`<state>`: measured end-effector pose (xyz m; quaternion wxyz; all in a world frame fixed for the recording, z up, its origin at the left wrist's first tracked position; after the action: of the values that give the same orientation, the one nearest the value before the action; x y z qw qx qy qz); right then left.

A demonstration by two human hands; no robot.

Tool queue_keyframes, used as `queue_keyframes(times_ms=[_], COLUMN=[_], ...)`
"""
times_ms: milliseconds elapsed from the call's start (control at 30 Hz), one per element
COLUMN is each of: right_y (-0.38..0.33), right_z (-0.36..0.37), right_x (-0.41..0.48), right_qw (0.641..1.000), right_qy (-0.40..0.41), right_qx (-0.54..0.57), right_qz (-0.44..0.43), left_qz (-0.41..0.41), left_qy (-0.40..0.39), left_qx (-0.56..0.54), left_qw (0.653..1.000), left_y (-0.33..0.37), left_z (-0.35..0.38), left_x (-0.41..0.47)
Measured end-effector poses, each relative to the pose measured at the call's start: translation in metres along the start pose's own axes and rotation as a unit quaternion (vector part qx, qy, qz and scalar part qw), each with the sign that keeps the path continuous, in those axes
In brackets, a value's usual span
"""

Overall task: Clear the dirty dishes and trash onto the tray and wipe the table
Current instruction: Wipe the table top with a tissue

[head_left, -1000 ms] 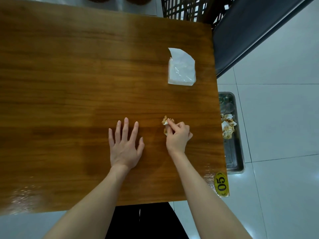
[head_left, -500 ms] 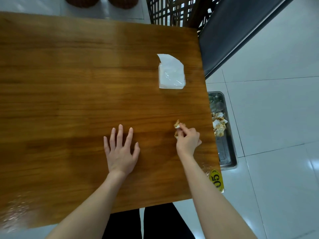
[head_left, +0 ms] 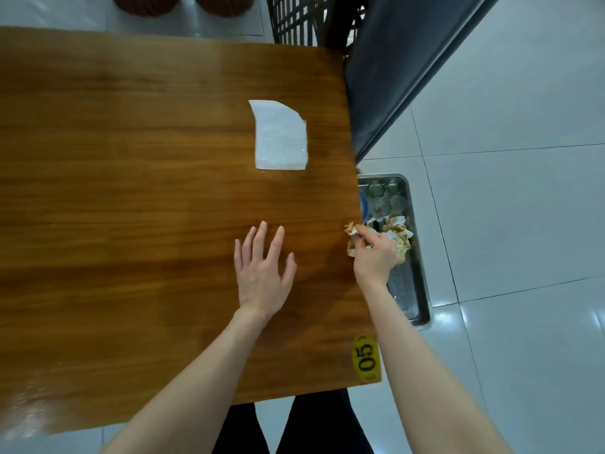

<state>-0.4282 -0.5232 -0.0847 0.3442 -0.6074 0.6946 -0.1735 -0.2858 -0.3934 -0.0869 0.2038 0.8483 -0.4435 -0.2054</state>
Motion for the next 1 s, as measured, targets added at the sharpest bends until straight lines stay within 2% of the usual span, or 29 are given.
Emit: queue_keyframes(times_ms=[233,433,567,700,1000], right_y=[0.048,0.087,0.104,0.131,0.179], right_z=[-0.072,-0.114,-0.112,-0.094,-0.035], right_x=[0.072,0.127,0.148,0.171,0.209], right_qw=[0.996,0.995,0.992,0.991,0.988], right_qy=[-0.026,-0.072,-0.1,-0.12,-0.145], right_qx=[0.078,0.071,0.07,0.056,0.02], right_qz=[0.023,0.018,0.02,0.035,0.053], left_qz=[-0.015,-0.004,-0.03,-0.093,-0.164], left_qy=[0.0,0.01,-0.013,-0.046,-0.049], left_qx=[-0.041,-0.085,-0.114,-0.142,-0.146], left_qw=[0.999,0.996,0.993,0.984,0.974], left_y=[0.119,0.209,0.217,0.206,0.178], left_z=[0.068,0.122,0.151,0.184,0.237], left_x=[0.014,0.029,0.039,0.057,0.086])
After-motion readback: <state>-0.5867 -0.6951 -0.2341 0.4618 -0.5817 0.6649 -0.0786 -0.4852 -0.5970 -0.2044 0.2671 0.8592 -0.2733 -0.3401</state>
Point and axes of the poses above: each hand's wrist, its own x-axis towards the middle knuckle, its own z-axis out of the palm, y = z × x, the point moved 1 cm from there along x, towards the middle knuckle, and after that the axes turned 2 degrees about -y, right-handed, at the moved point
